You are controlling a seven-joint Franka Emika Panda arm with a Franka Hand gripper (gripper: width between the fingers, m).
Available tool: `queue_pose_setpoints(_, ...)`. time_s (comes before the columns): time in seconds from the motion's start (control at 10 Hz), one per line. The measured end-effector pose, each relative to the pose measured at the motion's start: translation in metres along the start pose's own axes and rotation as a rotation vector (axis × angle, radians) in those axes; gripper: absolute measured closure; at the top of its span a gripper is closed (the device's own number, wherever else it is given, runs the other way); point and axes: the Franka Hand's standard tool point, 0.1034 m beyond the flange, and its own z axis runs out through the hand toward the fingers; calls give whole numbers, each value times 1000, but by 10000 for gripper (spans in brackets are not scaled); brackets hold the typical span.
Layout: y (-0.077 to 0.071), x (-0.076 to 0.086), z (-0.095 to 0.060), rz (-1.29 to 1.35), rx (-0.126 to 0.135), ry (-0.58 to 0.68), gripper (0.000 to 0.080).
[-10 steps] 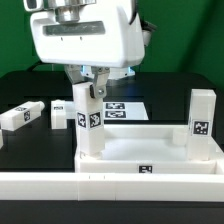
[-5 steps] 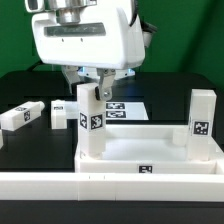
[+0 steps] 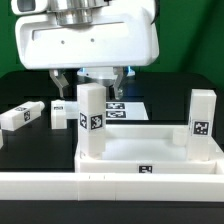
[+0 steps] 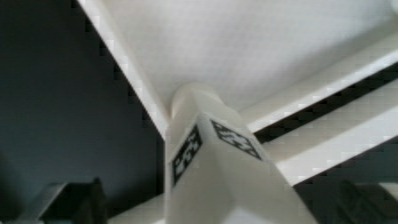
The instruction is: Assemble desk
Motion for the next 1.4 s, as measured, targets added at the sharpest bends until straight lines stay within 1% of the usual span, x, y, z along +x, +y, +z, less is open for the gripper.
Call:
queue_pose_setpoints(0.1, -3, 0, -1, -78, -10, 2, 150)
queue_pose_setpoints(0.2, -4, 1, -1, -209, -21, 5, 150)
queue_pose_setpoints(0.5, -8, 11, -3, -561, -60, -3, 150)
queue_pose_setpoints(0.6, -8, 11, -3, -656, -68, -3, 150)
queue_pose_setpoints(0.9, -4, 13, -2, -833, -72, 3, 150)
queue_pose_setpoints(1.0, -3, 14, -2, -830, -72, 2, 172)
queue_pose_setpoints(1.1, -3, 14, -2, -830, -72, 2, 172)
queue_pose_setpoints(1.2, -3, 14, -2, -830, -72, 2, 354)
queue_pose_setpoints(1.3, -3, 13, -2, -818, -71, 3, 354)
queue_pose_setpoints(1.4, -3, 13, -1, -810, -71, 2, 512)
